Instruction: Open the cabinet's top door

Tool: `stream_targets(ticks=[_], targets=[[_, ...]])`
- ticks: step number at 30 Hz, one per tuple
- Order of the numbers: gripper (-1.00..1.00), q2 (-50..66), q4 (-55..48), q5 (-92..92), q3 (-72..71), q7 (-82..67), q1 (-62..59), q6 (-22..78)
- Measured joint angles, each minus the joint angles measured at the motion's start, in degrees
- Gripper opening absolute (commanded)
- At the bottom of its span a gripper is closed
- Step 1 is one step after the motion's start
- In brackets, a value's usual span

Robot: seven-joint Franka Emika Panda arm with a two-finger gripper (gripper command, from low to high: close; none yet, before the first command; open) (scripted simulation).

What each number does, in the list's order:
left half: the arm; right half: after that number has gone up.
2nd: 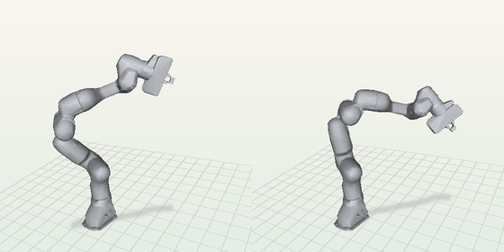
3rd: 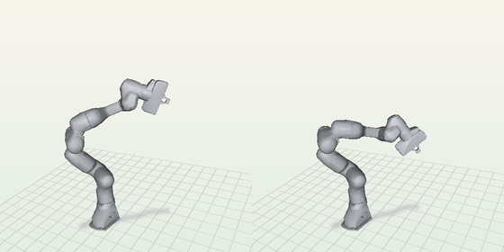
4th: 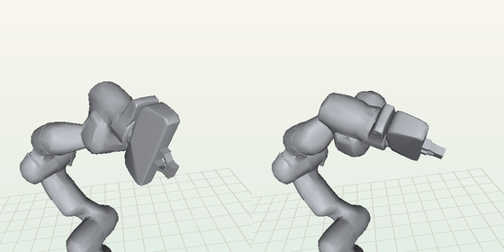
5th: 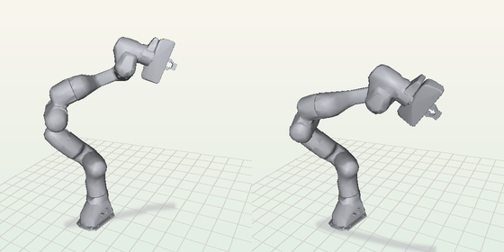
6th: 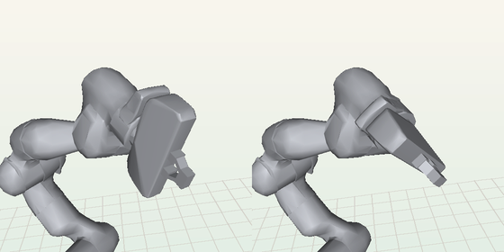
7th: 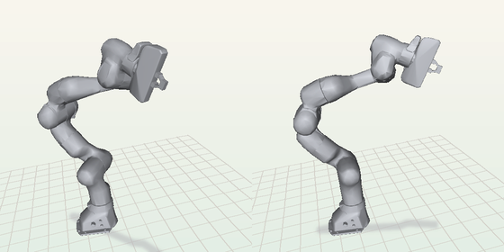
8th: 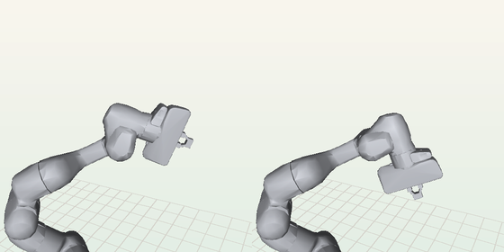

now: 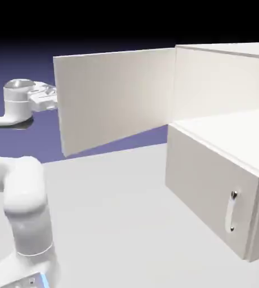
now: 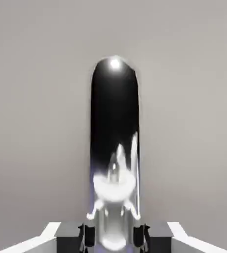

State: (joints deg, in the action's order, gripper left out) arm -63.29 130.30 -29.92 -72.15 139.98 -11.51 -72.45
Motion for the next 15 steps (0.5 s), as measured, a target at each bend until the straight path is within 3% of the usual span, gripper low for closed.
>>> stream_targets(ticks=[15], targets=[[-1.0,-3.6,-31.1,6.0,-13.2,-5.7,-26.4,20.2]])
